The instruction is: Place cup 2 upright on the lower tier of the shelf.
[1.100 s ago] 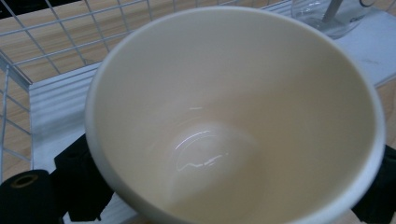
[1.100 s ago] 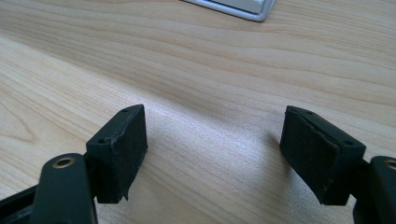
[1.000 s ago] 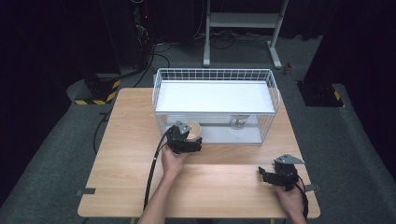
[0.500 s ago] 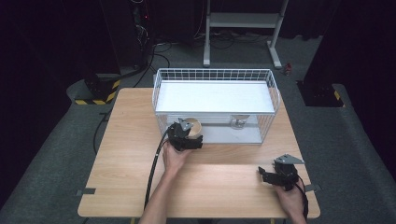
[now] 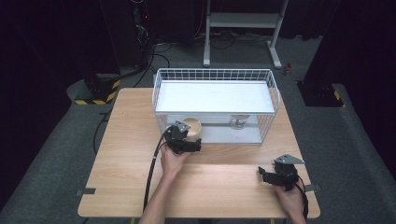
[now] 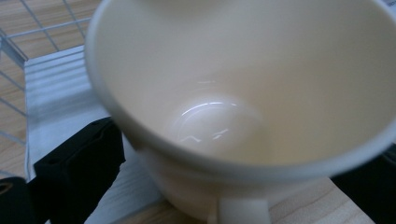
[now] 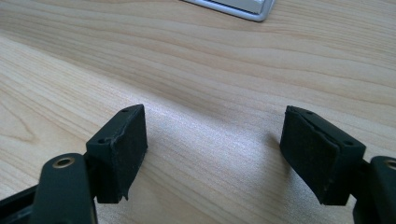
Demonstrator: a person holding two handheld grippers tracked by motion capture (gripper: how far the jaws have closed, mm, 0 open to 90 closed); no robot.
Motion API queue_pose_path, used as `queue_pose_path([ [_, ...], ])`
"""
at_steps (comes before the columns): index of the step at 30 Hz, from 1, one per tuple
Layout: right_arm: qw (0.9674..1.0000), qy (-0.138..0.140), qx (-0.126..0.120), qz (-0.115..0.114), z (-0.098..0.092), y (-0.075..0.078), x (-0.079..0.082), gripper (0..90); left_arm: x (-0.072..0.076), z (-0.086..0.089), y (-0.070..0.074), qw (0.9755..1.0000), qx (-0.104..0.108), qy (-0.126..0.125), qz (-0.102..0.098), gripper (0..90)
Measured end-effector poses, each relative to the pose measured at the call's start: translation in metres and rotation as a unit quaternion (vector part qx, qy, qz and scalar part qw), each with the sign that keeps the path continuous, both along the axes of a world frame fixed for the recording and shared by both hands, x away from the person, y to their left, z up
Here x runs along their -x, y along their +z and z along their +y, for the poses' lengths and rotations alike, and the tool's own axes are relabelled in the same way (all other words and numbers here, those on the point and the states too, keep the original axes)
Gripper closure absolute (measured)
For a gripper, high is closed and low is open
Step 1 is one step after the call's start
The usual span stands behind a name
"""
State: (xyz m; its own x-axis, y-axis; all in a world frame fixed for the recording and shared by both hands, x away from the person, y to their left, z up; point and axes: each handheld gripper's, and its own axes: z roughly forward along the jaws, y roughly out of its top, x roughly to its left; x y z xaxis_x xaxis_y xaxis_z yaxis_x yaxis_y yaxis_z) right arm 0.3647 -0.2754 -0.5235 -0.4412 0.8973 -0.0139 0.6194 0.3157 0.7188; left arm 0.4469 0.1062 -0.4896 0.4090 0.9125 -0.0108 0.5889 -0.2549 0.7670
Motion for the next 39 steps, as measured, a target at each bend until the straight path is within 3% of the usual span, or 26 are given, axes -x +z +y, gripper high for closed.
queue_pose_path([
  [11, 1.0, 0.0, 0.0, 0.001, 0.0, 0.0001, 0.0, 23.0, 0.0085, 0.0006, -0.0033, 0.9999, -0.012, -0.002, -0.002, 10.8],
  [13, 1.0, 0.0, 0.0, 0.0, 0.0, 0.0001, 0.0, 23.0, 0.0094, -0.0004, -0.0037, 0.9998, -0.021, 0.001, -0.002, 11.1],
  [26, 1.0, 0.001, 0.0, 0.0, -0.0001, 0.0, -0.0001, 23.0, 0.0096, -0.0025, -0.0055, 0.9996, -0.024, 0.012, 0.007, 13.2],
  [30, 1.0, 0.0, 0.0, 0.001, 0.0, 0.0001, 0.0, 23.0, 0.0107, -0.0025, -0.007, 0.999, -0.041, 0.013, 0.01, 19.5],
  [39, 1.0, 0.0, 0.0, 0.0, 0.0, 0.0, 0.0, 23.0, 0.0085, -0.0039, -0.006, 0.999, -0.038, 0.025, 0.004, 24.1],
])
